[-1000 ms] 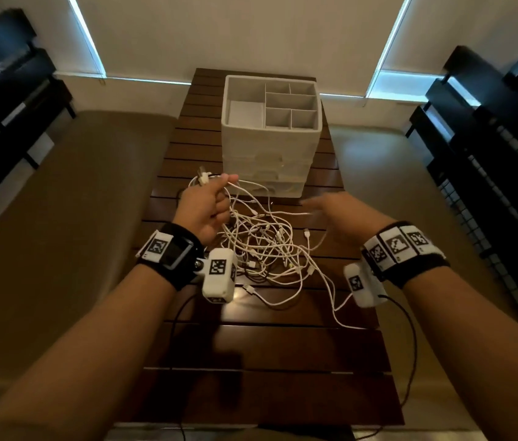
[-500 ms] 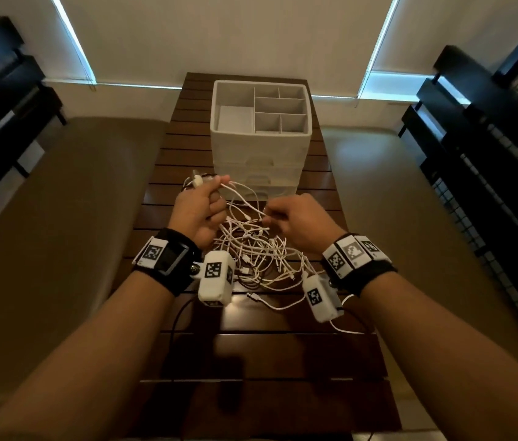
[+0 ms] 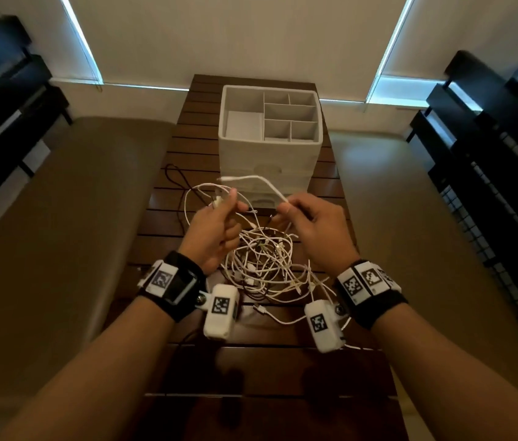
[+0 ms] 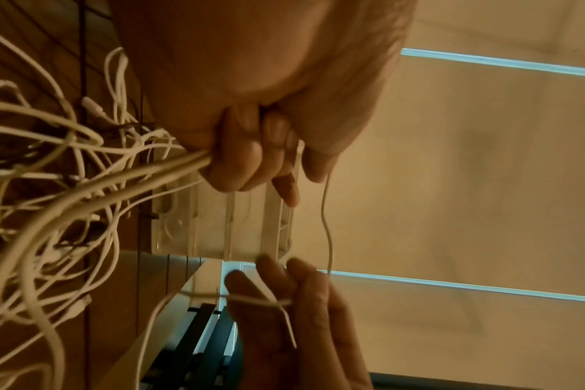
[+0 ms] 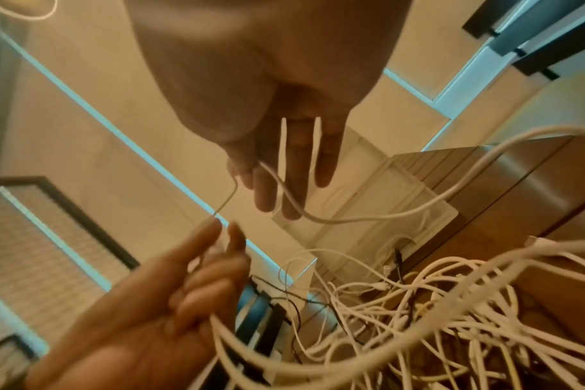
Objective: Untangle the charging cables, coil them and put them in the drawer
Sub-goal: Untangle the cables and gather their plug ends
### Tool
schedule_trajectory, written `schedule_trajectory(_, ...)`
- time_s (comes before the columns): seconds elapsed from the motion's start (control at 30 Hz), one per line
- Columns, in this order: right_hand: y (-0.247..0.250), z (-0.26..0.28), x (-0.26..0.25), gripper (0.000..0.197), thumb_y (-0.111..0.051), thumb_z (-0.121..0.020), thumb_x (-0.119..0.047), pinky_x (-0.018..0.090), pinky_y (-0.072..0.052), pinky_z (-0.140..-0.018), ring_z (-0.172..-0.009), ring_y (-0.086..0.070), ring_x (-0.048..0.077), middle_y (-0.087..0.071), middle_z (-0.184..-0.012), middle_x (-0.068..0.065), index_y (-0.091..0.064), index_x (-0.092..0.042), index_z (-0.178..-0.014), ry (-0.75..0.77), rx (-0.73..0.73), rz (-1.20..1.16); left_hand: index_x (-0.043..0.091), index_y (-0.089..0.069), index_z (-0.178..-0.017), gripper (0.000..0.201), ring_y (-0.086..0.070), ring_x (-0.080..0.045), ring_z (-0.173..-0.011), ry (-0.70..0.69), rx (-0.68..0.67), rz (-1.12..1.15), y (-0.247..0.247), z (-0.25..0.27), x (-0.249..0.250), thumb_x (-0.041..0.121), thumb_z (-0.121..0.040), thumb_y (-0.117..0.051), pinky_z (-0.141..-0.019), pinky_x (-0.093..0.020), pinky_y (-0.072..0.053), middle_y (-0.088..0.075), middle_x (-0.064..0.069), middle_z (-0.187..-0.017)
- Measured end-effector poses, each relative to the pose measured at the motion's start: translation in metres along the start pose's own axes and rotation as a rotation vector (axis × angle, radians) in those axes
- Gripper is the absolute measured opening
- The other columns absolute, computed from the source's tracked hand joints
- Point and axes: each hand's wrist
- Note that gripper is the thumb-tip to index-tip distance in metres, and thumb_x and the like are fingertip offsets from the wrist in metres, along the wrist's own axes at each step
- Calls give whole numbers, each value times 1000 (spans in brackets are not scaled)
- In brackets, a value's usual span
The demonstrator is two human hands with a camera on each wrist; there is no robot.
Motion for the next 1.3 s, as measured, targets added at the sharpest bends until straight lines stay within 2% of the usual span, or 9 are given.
schedule_trajectory(0.1, -13, 12, -2, 12, -67, -101, -22, 40, -58, -70, -72, -71, 15, -75, -80, -5, -76, -18, -94, 78, -205, 65, 7, -65, -109, 43, -25, -8, -47, -46, -48, -1, -14, 6, -2, 48, -101, -61, -41, -20, -23, -25, 4, -60)
schedule_trajectory(0.2, -24, 21, 6, 13, -67, -100, -29, 44, -56, -72, -75, -72, 15, -76, -82, -5, -75, -21, -94, 92, -320, 103, 13, -63, -95, 33, -30, -10, -48, -119, -12, -55, -25, 4, 3, 45, -103, -61, -44, -24, -29, -32, 3, -60)
schedule_trajectory(0.4, -26, 32, 8, 14, -66, -102, -23, 27, -55, -66, -71, -68, 7, -73, -80, -8, -76, -17, -95, 51, -184, 81, 22, -53, -87, 26, -35, -8, -52, -136, -1, -145, -36, 2, 7, 41, -100, -66, -49, -21, -39, -37, 5, -63)
schedule_trajectory(0.53, -27, 36, 19, 17, -64, -103, -23, 42, -61, -67, -71, -72, 13, -75, -80, -7, -77, -19, -94, -94, 2, -32, 13, -57, -104, 7, -34, -8, -55, -220, -81, -69, -34, -2, 11, 20, -106, -60, -47, -22, -34, -39, 4, -67)
schedule_trajectory(0.8, -36, 38, 17, 15, -66, -101, -22, 39, -57, -64, -66, -67, 13, -72, -75, -5, -78, -17, -94, -64, -208, -7, 9, -69, -112, 25, -33, -9, -53, -298, -116, -282, -37, -9, 6, 26, -110, -50, -49, -23, -31, -36, 2, -63)
schedule_trajectory(0.97, -34, 36, 13, 14, -67, -100, -14, 22, -56, -66, -74, -71, 10, -77, -87, -6, -80, -13, -105, 33, -94, -16, 7, -72, -111, 28, -35, -8, -49, -332, -57, -413, -29, -16, 1, 28, -109, -53, -49, -26, -32, -38, 4, -59)
schedule_trajectory(1.13, -30, 37, 23, 15, -67, -101, -27, 36, -57, -70, -73, -69, 11, -75, -82, -5, -80, -20, -100, -33, -279, 89, 16, -70, -94, 41, -37, -6, -46, -363, 53, -458, -21, -14, 5, 47, -108, -47, -46, -19, -36, -40, 9, -56)
schedule_trajectory(1.2, -28, 36, 27, 20, -65, -101, -35, 43, -55, -70, -70, -66, 12, -73, -78, -5, -78, -22, -95, -78, -339, 147, 20, -64, -87, 42, -46, -12, -52, -364, 28, -452, -22, -12, 5, 50, -108, -44, -53, -27, -43, -48, 0, -62)
schedule_trajectory(1.3, -23, 29, 17, 23, -64, -101, -44, 32, -58, -72, -79, -68, 5, -75, -90, -11, -77, -25, -105, -84, -351, 147, 19, -58, -86, 43, -62, -22, -70, -321, -39, -368, -28, -7, 7, 54, -105, -42, -72, -42, -53, -64, -6, -75)
Point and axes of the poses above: each hand's wrist, its own z-axis away from the middle knuckle, its own y-axis out of the back of the hand, x = y × z
